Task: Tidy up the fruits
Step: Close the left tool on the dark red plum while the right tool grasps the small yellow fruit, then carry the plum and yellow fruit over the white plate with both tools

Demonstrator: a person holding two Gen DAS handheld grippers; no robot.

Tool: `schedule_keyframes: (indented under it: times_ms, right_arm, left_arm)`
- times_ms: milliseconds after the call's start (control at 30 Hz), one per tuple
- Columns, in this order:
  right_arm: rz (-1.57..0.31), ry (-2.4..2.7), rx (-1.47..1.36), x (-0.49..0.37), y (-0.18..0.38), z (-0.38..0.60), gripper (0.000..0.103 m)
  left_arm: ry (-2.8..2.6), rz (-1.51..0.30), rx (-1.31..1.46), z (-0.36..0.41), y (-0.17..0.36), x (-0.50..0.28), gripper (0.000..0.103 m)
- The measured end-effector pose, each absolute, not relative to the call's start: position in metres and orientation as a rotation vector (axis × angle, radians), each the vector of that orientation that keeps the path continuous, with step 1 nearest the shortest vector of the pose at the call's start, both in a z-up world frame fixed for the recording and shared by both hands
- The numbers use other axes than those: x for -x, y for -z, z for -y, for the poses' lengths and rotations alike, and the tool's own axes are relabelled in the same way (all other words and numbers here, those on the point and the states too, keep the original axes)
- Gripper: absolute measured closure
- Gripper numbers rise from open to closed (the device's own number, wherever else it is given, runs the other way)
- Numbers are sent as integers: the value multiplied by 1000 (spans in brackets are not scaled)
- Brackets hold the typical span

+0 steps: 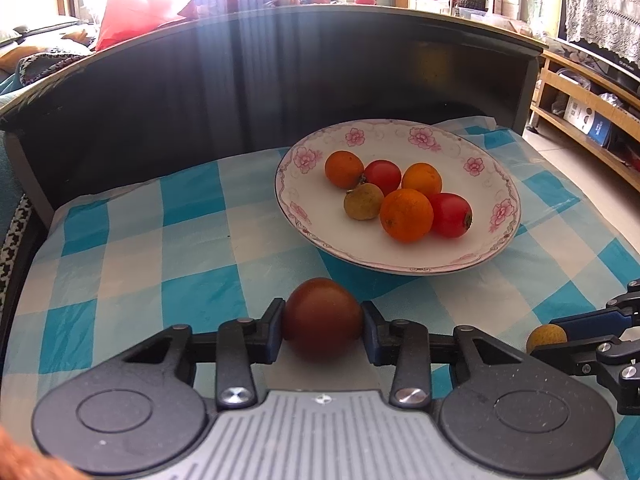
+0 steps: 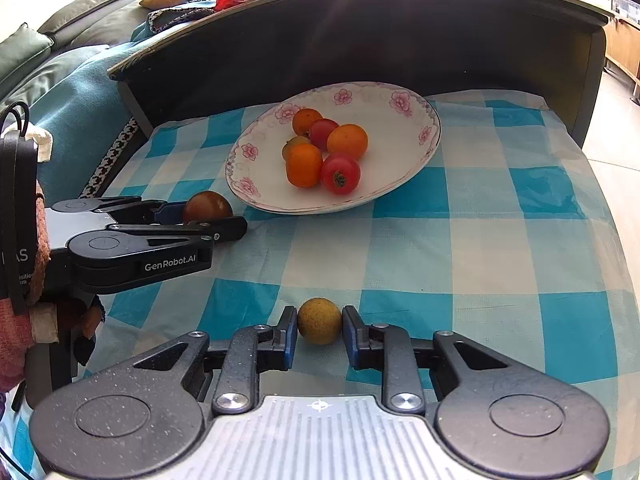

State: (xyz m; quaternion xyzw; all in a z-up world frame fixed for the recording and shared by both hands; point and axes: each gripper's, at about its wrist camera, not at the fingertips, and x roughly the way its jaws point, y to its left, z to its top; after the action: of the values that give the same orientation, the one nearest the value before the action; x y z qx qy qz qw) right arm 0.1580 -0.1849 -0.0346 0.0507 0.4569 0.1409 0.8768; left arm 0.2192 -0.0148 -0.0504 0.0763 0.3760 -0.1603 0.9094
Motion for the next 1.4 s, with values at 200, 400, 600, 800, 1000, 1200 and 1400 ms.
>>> schedule_keyframes:
  times_ms: [200,400,600,800,1000,1200,1400]
  right_arm:
    - [-961,-289,-105,-157,34,186,84]
    - [-970,-281,-104,-154,30,183,84]
    - [-987,-313,-56,-141,30,168,84]
    - [-968,-312,-29,-137,21,162,84]
    - [-956,-287,-55,-136,12,167,84]
    - [-923,-270,-64,-136,-2,168,84]
    - [-896,-255,-73,-141,-11,170,83]
  left_arm:
    - [328,-832,-163,14,46,-201,56]
    - [321,-901,-154,16,38,-166,56]
    - [307,-933,-179,28,30,-147,56]
    - [288,-925,-180,35,20,-147,56]
    - [281,-916,-182,39,10,-145,56]
    - [272,-885,-171,40,-2,-148,56]
    - [270,-862,-178,44,-10,-154,56]
